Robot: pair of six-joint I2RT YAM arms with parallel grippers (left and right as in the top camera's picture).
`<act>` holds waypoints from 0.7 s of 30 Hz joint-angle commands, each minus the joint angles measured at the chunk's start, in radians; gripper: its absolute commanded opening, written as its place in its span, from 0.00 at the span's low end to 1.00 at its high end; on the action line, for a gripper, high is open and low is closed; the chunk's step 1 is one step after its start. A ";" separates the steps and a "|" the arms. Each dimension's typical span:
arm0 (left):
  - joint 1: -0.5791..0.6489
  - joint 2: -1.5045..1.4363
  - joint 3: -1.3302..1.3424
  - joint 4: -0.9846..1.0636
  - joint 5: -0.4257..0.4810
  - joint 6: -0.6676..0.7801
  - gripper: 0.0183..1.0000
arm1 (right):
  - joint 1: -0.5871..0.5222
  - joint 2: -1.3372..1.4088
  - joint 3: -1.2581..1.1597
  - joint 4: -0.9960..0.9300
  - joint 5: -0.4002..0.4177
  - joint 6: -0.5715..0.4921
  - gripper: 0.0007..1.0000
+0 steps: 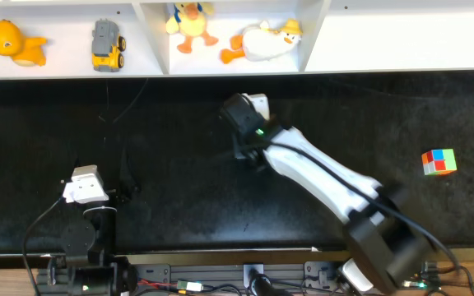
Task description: Store Toys
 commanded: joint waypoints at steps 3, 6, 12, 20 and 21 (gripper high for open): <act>-0.007 -0.009 -0.003 0.001 -0.005 0.019 1.00 | -0.079 -0.320 -0.200 -0.002 0.029 -0.007 0.06; -0.007 -0.009 -0.003 0.001 -0.005 0.019 1.00 | -0.129 -0.473 -0.285 -0.030 0.063 -0.007 0.05; -0.007 -0.009 -0.003 0.001 -0.005 0.019 1.00 | -0.232 -0.620 -0.340 -0.048 0.133 -0.080 0.06; -0.007 -0.009 -0.003 0.001 -0.005 0.019 1.00 | -0.418 -0.643 -0.338 0.013 0.129 -0.255 0.08; -0.007 -0.009 -0.003 0.001 -0.005 0.019 1.00 | -0.430 -0.642 -0.337 0.027 0.129 -0.277 0.09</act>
